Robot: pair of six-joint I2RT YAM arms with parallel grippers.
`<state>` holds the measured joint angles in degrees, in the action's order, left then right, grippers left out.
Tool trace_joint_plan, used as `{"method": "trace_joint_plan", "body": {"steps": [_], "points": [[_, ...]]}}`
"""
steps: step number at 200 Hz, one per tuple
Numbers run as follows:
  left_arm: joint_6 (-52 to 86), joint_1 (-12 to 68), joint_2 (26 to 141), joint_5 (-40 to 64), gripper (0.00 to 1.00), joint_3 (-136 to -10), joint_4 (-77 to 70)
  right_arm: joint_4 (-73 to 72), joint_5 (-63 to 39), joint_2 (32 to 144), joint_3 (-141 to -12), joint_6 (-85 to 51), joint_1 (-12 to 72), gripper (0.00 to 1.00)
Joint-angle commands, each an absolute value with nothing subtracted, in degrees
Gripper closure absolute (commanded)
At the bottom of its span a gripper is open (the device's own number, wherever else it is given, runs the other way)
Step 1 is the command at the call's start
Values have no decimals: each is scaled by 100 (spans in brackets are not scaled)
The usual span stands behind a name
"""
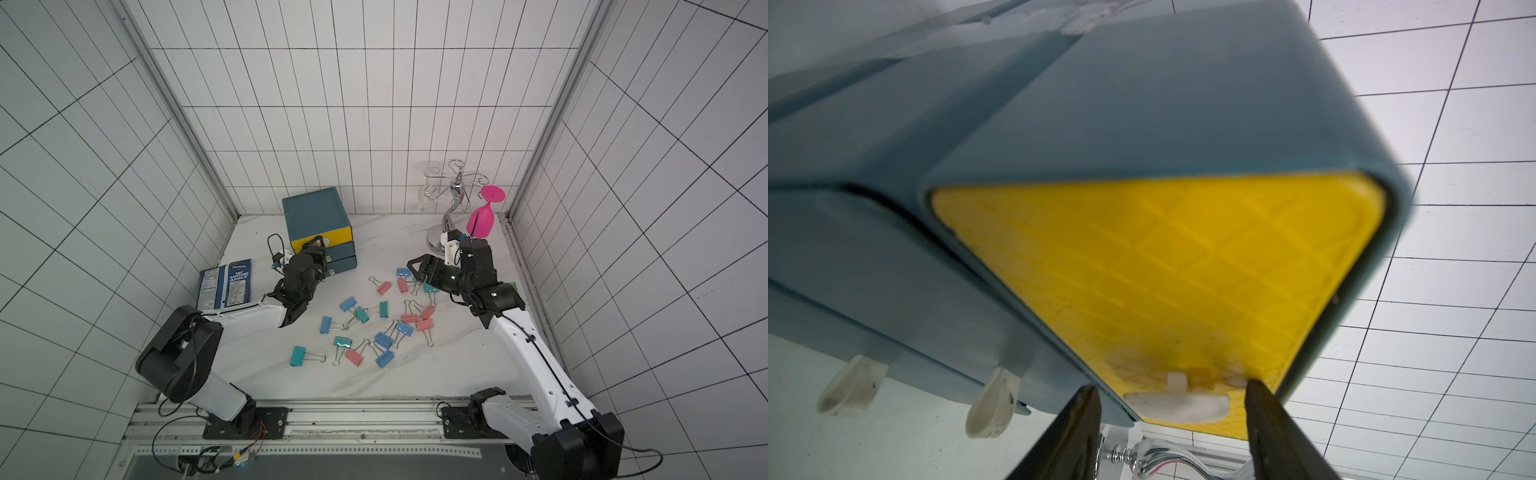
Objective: Put the binder clips in the drawer according to color
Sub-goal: Open the drawer in the storage box.
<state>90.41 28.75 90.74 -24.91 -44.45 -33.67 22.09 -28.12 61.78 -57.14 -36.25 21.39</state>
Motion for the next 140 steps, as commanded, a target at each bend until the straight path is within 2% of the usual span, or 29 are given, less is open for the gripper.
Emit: {"method": "trace_joint_plan", "body": {"steps": [1, 140], "points": [[8921, 2835, 9188, -2461, 43, -4639, -3420, 2032, -2849, 6222, -5721, -3658, 2068, 23], [8996, 2777, 9256, -2601, 69, -4955, -3098, 1996, -3015, 6092, -5704, -3624, 1984, 23]]}}
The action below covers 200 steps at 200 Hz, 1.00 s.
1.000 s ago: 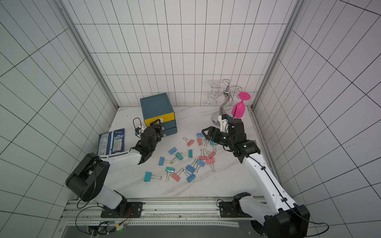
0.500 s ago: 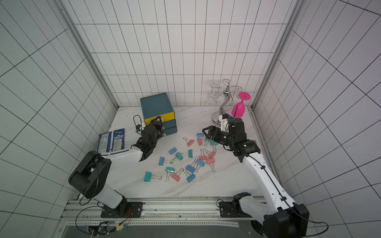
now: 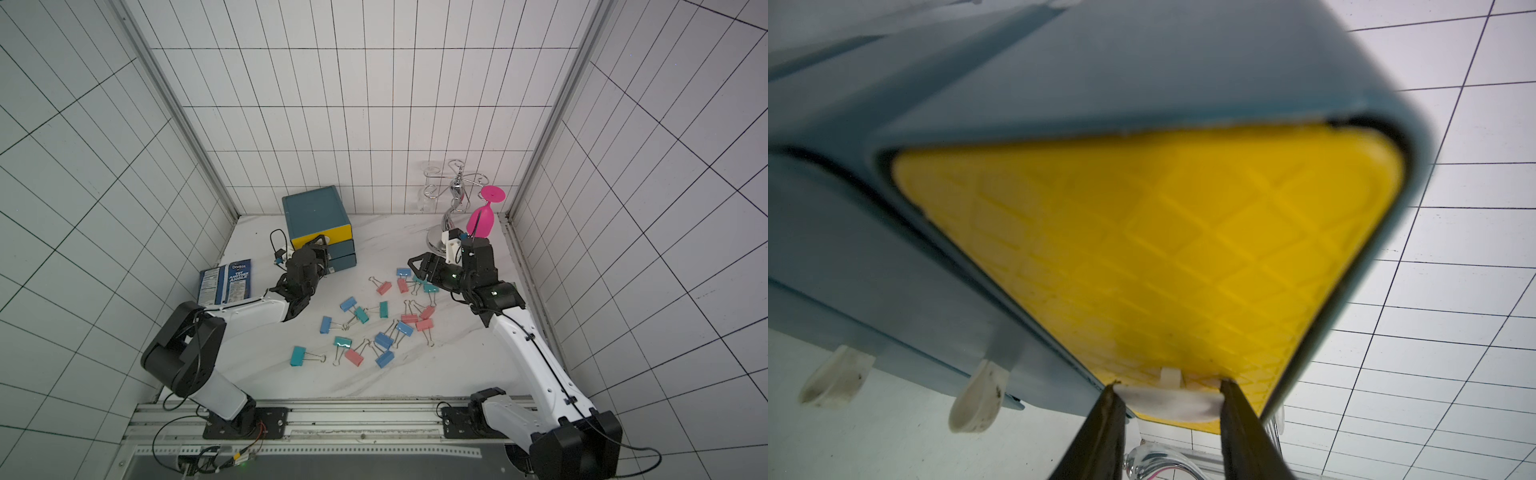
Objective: Put the binder clips in the drawer according to color
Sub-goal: Open the drawer in the storage box.
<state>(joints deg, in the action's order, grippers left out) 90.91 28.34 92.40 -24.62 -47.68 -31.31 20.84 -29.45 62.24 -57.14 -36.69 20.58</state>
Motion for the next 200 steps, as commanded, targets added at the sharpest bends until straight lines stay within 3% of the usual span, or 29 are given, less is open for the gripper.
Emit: {"method": "trace_joint_plan", "body": {"steps": [1, 62, 200], "points": [[8998, 2773, 9251, -2601, 70, -4952, -3096, 2000, -3015, 6096, -5704, -3627, 1985, 23], [8991, 2811, 9059, -2573, 78, -4939, -2933, 1988, -3032, 5995, -5625, -3603, 1983, 23], [9341, 3857, 8082, -3509, 78, -4209, -2403, 1820, -3102, 6043, -5383, -3573, 1978, 23]]}}
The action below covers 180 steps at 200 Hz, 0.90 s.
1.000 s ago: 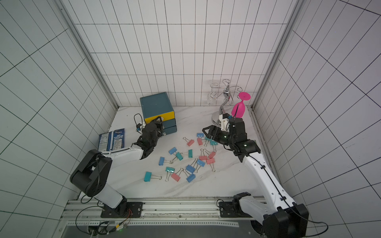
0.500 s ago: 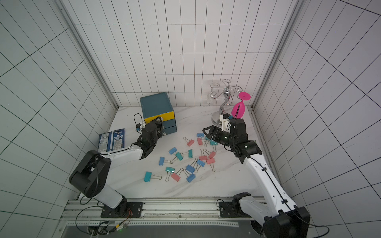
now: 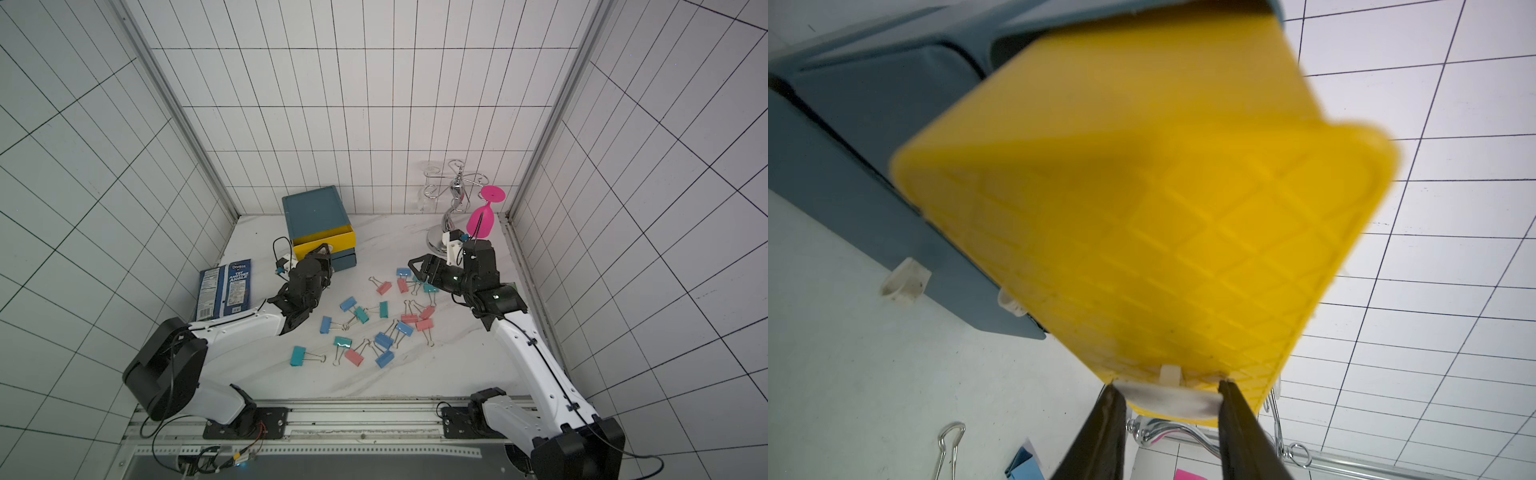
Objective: Put the binder clips in the drawer according to color
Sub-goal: Open the drawer in the storage box.
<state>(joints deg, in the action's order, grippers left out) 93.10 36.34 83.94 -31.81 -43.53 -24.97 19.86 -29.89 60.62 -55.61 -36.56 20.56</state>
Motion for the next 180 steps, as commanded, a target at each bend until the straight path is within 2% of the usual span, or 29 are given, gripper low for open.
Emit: {"method": "trace_joint_plan", "body": {"steps": [1, 72, 113, 157, 180], "points": [[9342, 3866, 8075, -3517, 78, -4201, -2393, 1824, -3102, 6045, -5377, -3575, 1978, 23], [9721, 4543, 7827, -4038, 77, -3868, -2183, 1820, -3173, 5898, -5133, -3588, 1980, 23], [9469, 4673, 7536, -4070, 68, -3978, -1867, 1839, -3226, 5896, -5132, -3618, 1984, 22], [8481, 4716, 6349, -4096, 52, -4670, -27, 1877, -3407, 6089, -5484, -3625, 2017, 20], [7737, 4681, 5943, -4514, 50, -5735, 1955, 1898, -3504, 6349, -5871, -3694, 2098, 19]]}}
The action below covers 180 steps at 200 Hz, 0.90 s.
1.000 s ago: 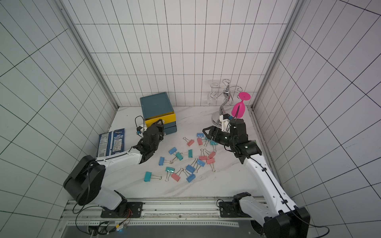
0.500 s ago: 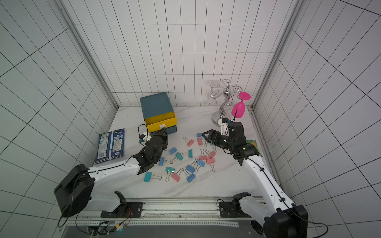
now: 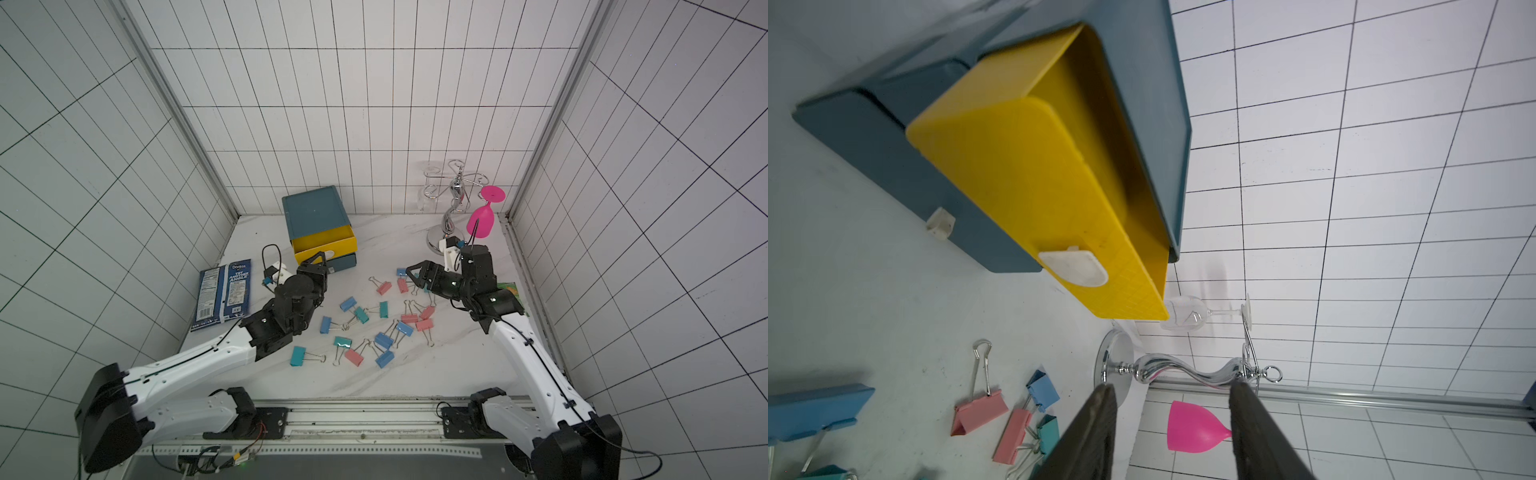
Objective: Put the binder clips in the drawer according to color
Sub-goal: Open the drawer in the storage box.
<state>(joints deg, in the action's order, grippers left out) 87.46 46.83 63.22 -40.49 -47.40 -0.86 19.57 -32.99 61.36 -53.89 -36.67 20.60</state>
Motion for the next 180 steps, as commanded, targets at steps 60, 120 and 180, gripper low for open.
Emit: {"method": "trace_joint_plan", "body": {"steps": [60, 120, 180], "points": [[6334, 2510, 6864, -2348, 38, -7889, 5091, 2971, -3509, 8207, -8004, -3309, 2694, 18], [5677, 1634, 7396, -1166, 28, -7558, 4668, 5086, -3729, 11040, -11210, -2591, 2783, 20], [5376, 1096, 7574, -344, 25, -7191, 4066, 5537, -3732, 12227, -12807, -2364, 3096, 21]]}}
